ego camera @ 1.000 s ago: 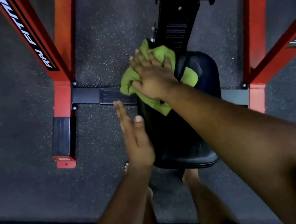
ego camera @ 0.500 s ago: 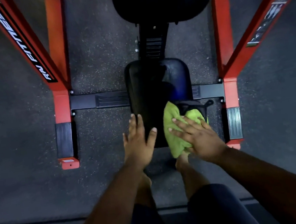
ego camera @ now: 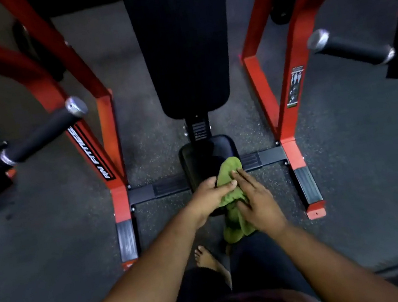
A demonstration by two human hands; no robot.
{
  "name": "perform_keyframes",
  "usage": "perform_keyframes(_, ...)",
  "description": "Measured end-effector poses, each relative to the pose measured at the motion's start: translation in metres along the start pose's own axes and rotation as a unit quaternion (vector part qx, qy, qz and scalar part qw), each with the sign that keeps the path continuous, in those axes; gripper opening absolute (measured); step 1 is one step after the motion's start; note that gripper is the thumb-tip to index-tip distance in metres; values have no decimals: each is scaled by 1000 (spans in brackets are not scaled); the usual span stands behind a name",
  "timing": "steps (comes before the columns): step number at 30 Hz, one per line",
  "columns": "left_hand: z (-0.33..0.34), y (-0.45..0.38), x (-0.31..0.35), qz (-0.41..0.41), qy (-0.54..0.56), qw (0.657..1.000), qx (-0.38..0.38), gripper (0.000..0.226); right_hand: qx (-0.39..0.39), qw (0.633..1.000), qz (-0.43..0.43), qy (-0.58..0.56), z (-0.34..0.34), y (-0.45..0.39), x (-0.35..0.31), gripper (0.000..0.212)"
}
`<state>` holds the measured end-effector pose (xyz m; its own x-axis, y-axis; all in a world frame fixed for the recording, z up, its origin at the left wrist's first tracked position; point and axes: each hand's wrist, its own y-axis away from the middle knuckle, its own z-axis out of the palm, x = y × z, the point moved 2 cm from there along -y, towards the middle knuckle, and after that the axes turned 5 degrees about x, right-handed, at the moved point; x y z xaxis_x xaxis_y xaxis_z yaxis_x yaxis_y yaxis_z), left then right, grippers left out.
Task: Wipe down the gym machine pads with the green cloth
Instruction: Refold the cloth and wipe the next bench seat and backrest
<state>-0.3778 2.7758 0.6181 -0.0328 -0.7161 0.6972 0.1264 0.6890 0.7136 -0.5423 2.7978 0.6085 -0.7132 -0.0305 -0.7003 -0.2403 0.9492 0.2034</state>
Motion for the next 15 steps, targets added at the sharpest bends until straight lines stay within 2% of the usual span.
perform_keyframes(5,-23,15,74,103,-182,977,27,17,-23,994,2,-111,-48,-20,-10,116)
perform_keyframes(12,-43,34,202,249,-407,878,-26,29,56,939,24,-340,-99,-91,-66,102)
perform_keyframes(13,-48,35,216,256,-423,869,-23,32,74,930,31,-360,-104,-98,-73,95)
perform_keyframes(15,-64,35,251,271,-445,853,-8,38,121,915,44,-382,-116,-120,-89,68)
